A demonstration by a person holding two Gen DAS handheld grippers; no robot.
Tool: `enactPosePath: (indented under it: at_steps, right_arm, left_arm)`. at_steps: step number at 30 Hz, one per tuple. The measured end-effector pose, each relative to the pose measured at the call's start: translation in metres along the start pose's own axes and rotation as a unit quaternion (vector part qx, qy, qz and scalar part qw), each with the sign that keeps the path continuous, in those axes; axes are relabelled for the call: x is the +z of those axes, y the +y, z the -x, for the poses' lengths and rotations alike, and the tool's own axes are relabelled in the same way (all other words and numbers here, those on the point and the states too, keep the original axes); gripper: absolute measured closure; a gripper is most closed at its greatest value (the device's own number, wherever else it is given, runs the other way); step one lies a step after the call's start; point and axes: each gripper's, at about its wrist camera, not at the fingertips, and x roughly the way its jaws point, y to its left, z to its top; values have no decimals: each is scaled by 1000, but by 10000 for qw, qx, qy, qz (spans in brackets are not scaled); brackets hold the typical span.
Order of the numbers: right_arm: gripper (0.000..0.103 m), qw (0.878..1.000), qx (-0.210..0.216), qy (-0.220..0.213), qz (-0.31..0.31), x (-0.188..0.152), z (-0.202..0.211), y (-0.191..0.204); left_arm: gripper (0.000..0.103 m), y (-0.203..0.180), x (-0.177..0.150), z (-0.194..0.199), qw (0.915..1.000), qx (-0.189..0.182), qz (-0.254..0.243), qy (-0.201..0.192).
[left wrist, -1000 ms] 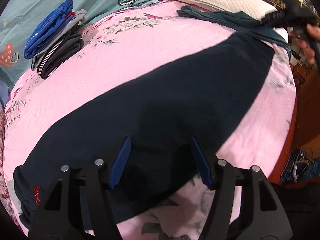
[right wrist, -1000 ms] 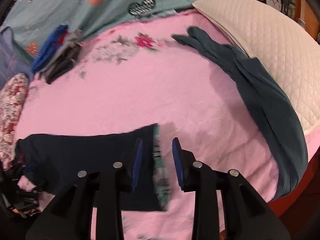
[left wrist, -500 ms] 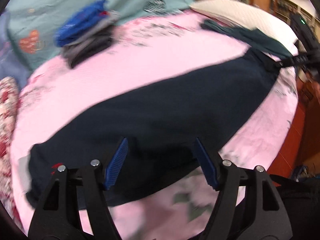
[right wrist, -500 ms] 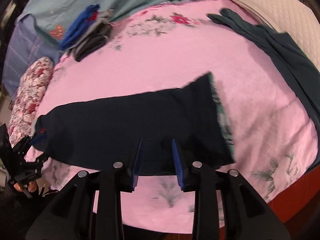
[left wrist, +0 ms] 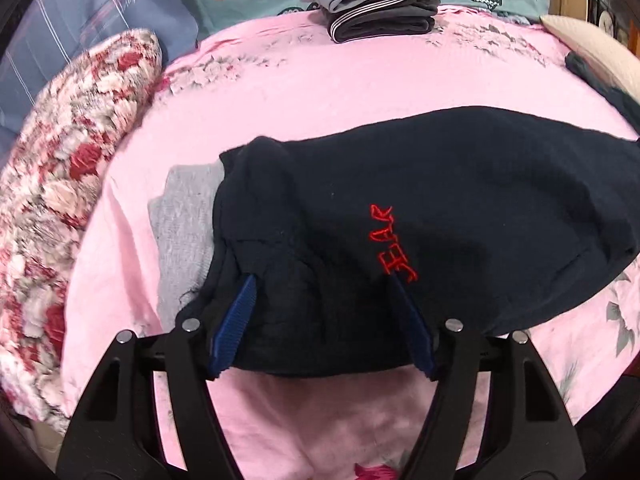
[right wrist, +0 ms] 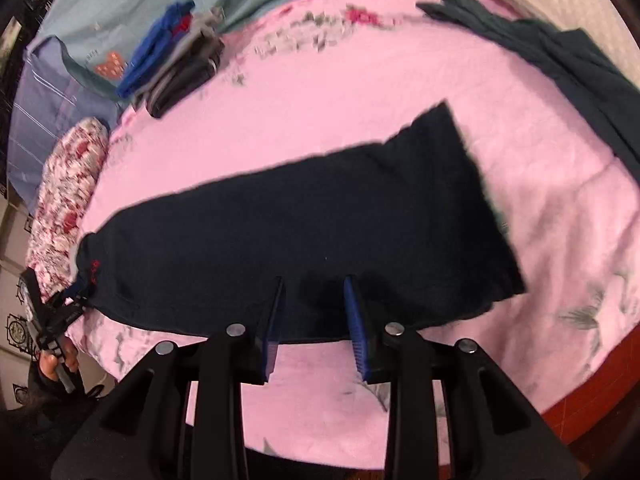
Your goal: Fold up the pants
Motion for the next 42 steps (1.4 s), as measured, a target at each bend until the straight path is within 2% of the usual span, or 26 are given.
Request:
enactPosePath:
  at_steps: [2,4,6,9,13,16,21,24,29,31,32,33,34,39,42]
  right_arm:
    - [67,9992,-58,-351,-166,0,26,-7]
    - [64,9970,-186,-593,-453,-6,48,-21]
    - [64,9957,-274,-604,-647,-14,53,-33]
    - [64,9935,-221,-617,-931,-22,49,-47]
    - [64,9898,-163,-561,-1296,-28,32,-62]
    - [64,9899,-218,-542,-1294,-28,25,-66]
    - [64,9908,-113,-514,-1250,-27,20,-66]
    - [64,9894,-71,-665,-1289,-29,27,-66]
    - [62,9879,-242,-772,-1327,-21,27,-67]
    - [62,9883,-455,-748,-1247,-18,19,-66]
    - [63,9886,-511,-737,-1211,-17,16,-65]
    - [64,9888,-584,-713,-1176,-17,13,-65]
    - [65,9888,-638,-700,-1156,-17,11,-65]
    - [65,9838,-962,-1039,-1100,-18,31,-55]
    - [65,9867,-733,-1213,-797,-22,47,-28]
  left_arm:
    - [36,-7,5,8,10000,11,0,-40]
    - [35,-21,10,27,9994,-85,-166,-301]
    - [32,-43,15,55,9960,-268,-467,-717]
    - [24,-81,28,81,9881,-657,-879,-1080]
    - [24,-130,41,82,9811,-874,-1334,-1094]
    - [24,-135,41,77,9820,-812,-1381,-1001]
    - [24,-91,33,50,9921,-246,-1043,-652]
    - [24,-44,25,31,9969,163,-660,-404]
    - [24,27,13,3,9965,830,-87,-106]
    - [20,49,6,-12,9942,1075,85,50]
    - [17,62,2,-17,9953,924,268,121]
    - [10,72,1,-18,9956,830,428,123]
    - [7,78,-1,-18,9951,872,463,89]
    - [4,100,-5,-20,9940,875,655,86]
    - [5,91,-3,-17,9939,999,459,-40]
